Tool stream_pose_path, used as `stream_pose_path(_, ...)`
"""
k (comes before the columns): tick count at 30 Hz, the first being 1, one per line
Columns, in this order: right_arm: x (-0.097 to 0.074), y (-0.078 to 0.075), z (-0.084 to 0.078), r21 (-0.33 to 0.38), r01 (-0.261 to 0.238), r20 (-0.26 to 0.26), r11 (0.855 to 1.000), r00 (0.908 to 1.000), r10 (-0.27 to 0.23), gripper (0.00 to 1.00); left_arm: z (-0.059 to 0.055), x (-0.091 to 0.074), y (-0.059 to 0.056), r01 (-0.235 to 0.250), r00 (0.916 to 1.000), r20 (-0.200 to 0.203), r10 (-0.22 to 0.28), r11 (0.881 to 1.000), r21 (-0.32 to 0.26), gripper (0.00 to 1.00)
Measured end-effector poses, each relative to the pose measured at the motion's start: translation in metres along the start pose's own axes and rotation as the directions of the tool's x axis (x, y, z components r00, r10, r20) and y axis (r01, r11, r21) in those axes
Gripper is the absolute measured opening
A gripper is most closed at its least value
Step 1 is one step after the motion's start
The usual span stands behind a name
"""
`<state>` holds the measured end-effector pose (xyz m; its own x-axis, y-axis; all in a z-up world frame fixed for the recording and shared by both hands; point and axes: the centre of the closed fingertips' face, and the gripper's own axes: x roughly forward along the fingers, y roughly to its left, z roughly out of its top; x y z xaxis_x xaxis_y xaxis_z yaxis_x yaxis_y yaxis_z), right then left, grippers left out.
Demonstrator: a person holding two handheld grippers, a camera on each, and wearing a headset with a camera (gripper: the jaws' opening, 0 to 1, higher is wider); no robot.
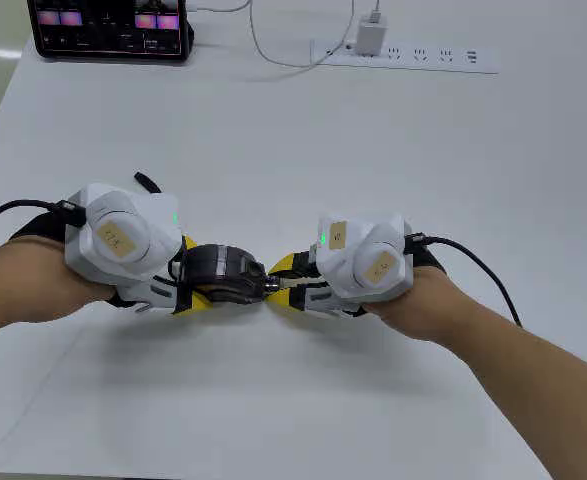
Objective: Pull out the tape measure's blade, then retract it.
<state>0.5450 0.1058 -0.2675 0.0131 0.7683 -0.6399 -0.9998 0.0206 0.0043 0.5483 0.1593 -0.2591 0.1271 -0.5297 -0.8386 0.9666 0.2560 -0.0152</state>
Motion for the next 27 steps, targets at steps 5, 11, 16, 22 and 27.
stream_pose_path(5,-0.001,0.000,0.000,-0.006,-0.001,-0.005,1.000,1.0000,0.001,0.09,0.000,0.000,0.000,-0.007,0.9999,-0.009,0.007,1.000,0.002,0.28)
stream_pose_path(11,-0.006,-0.002,-0.001,-0.006,0.002,-0.006,1.000,1.0000,-0.003,0.08,-0.001,-0.001,0.001,-0.004,0.9999,-0.012,0.004,1.000,-0.006,0.28)
stream_pose_path(16,-0.010,-0.002,-0.004,-0.005,0.003,-0.014,1.000,0.9999,-0.003,0.08,-0.001,0.000,0.001,-0.003,1.0000,-0.009,0.003,1.000,-0.004,0.28)
stream_pose_path(22,-0.015,-0.001,-0.008,-0.004,0.005,-0.026,1.000,0.9996,-0.005,0.08,0.000,0.000,0.001,-0.002,0.9999,-0.011,0.002,1.000,-0.001,0.28)
stream_pose_path(27,-0.020,-0.002,-0.012,0.002,0.011,-0.037,1.000,0.9993,-0.010,0.08,0.000,0.001,0.001,0.000,0.9999,-0.012,0.000,1.000,-0.001,0.28)
